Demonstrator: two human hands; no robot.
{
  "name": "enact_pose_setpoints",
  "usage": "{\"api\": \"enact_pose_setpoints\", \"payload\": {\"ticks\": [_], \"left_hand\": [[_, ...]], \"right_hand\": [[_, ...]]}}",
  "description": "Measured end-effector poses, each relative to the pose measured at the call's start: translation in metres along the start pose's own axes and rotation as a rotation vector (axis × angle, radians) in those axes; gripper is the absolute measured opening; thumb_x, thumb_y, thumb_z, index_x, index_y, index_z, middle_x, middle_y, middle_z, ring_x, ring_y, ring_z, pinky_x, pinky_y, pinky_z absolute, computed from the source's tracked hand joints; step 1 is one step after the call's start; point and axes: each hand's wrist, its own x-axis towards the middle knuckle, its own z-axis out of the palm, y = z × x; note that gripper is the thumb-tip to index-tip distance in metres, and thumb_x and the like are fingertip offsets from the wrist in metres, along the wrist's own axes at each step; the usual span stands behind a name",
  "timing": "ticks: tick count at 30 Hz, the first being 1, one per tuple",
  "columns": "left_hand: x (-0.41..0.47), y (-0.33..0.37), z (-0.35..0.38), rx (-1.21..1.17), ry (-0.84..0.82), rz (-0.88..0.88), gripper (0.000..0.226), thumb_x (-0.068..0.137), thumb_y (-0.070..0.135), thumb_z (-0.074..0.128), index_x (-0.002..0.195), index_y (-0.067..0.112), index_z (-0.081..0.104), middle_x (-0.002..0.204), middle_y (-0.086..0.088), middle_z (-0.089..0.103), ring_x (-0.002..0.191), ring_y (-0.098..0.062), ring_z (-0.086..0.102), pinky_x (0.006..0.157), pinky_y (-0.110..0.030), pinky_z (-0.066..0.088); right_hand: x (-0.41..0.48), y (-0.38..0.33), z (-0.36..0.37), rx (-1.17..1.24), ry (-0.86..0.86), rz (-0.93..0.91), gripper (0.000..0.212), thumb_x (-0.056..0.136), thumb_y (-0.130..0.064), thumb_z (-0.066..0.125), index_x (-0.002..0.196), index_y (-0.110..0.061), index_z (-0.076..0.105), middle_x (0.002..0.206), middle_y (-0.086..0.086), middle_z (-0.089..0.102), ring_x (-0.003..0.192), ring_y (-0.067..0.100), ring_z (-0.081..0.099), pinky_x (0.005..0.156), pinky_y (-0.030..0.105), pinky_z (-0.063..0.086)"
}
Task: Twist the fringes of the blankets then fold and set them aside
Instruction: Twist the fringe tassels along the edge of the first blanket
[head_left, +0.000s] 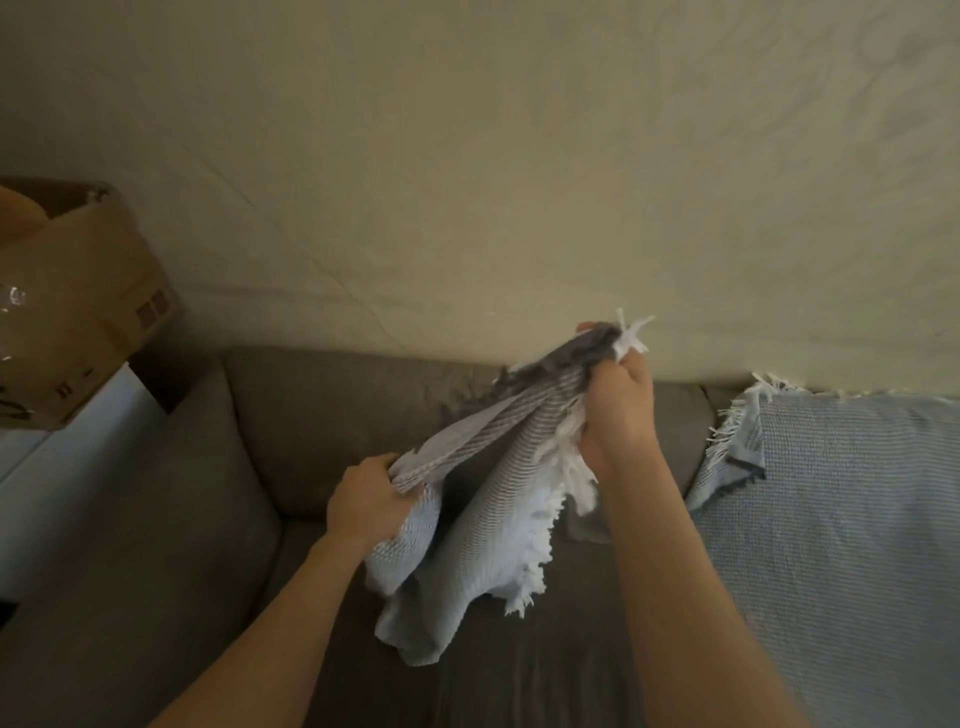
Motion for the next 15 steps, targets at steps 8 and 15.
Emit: {"api": "enact_pose_setpoints", "payload": {"ticks": [8,15], "left_hand": [[0.029,0.035,-0.035,-0.083,0.268,-0.051,0.004,0.095,0.007,0.065,0.099,0.007,0.064,0.093,-0.012,0.069,0.095,-0.04,0.069,0.073,-0.04,0.049],[0.042,0.132,-0.105,0.113,0.764,0.205,0.028,0.091,0.006,0.063,0.114,0.022,0.067,0.103,-0.008,0.075,0.093,-0.038,0.069,0.07,-0.046,0.053]], "right_hand": [[0.011,0.006,-0.028,-0.189,0.24,-0.129,0.028,0.11,-0.021,0.048,0.083,-0.022,0.051,0.081,-0.004,0.052,0.079,0.015,0.053,0.064,0.018,0.046],[0.006,0.032,-0.042,-1.093,-0.541,-0.087,0.117,0.048,-0.08,0.089,0.148,-0.032,0.05,0.135,-0.023,0.057,0.126,0.003,0.054,0.1,0.026,0.048]]}}
